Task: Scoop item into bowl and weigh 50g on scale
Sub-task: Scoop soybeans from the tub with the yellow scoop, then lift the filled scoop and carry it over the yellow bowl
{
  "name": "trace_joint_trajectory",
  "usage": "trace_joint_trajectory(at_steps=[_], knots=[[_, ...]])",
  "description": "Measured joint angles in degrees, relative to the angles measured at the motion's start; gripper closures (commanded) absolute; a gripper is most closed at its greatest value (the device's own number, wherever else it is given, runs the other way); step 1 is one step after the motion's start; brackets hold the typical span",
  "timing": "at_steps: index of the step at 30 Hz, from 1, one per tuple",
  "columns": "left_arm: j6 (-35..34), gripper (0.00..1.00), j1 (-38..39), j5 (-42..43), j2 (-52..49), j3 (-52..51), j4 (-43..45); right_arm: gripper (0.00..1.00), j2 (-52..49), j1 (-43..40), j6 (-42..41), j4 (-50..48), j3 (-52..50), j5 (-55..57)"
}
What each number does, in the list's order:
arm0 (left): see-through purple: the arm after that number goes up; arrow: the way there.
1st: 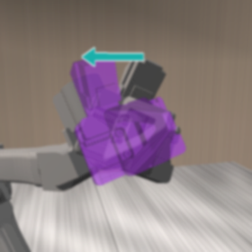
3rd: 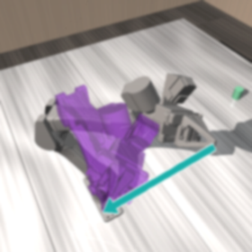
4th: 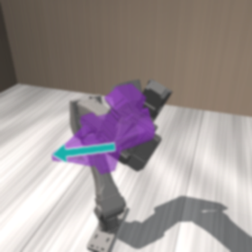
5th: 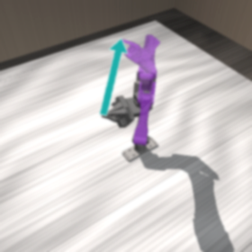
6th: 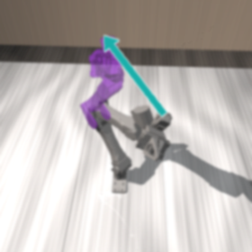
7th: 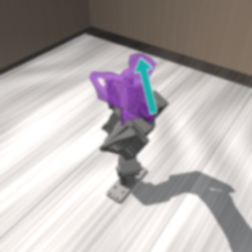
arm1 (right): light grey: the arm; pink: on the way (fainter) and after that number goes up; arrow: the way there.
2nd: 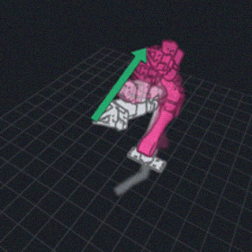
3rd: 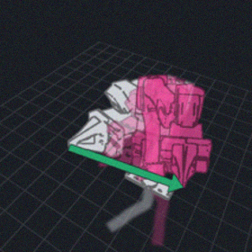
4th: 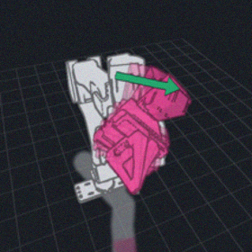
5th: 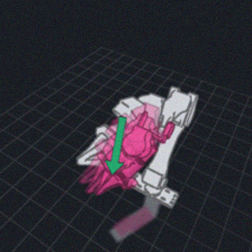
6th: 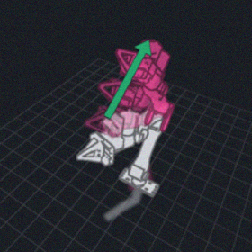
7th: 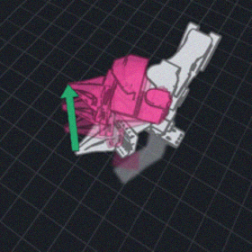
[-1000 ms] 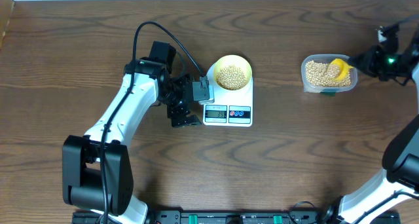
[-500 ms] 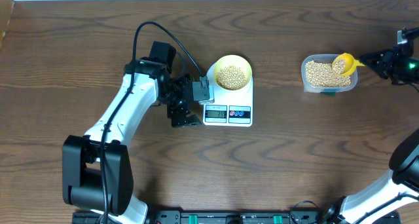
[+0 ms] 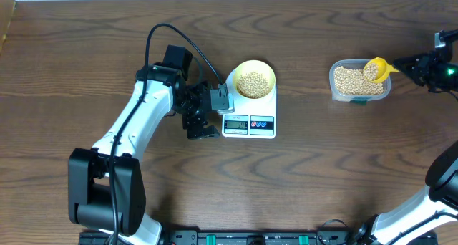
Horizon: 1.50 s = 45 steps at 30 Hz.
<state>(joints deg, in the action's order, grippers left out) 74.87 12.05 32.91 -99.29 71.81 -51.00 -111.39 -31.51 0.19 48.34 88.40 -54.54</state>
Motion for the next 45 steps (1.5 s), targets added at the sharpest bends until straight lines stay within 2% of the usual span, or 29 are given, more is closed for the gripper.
trace_joint_trajectory(at_steps=[7, 13, 35, 45], knots=[[0.0, 0.02, 0.0, 0.0, 0.0, 0.0, 0.0, 0.99, 0.0, 0.0, -0.7, 0.0, 0.0, 5.9], [0.0, 0.02, 0.0, 0.0, 0.0, 0.0, 0.0, 0.99, 0.0, 0.0, -1.3, 0.0, 0.0, 5.6], [0.0, 0.02, 0.0, 0.0, 0.0, 0.0, 0.0, 0.99, 0.0, -3.8, -1.6, -4.3, 0.0, -23.5], [0.0, 0.02, 0.0, 0.0, 0.0, 0.0, 0.0, 0.99, 0.0, -0.9, -2.8, -5.5, 0.0, -27.4]])
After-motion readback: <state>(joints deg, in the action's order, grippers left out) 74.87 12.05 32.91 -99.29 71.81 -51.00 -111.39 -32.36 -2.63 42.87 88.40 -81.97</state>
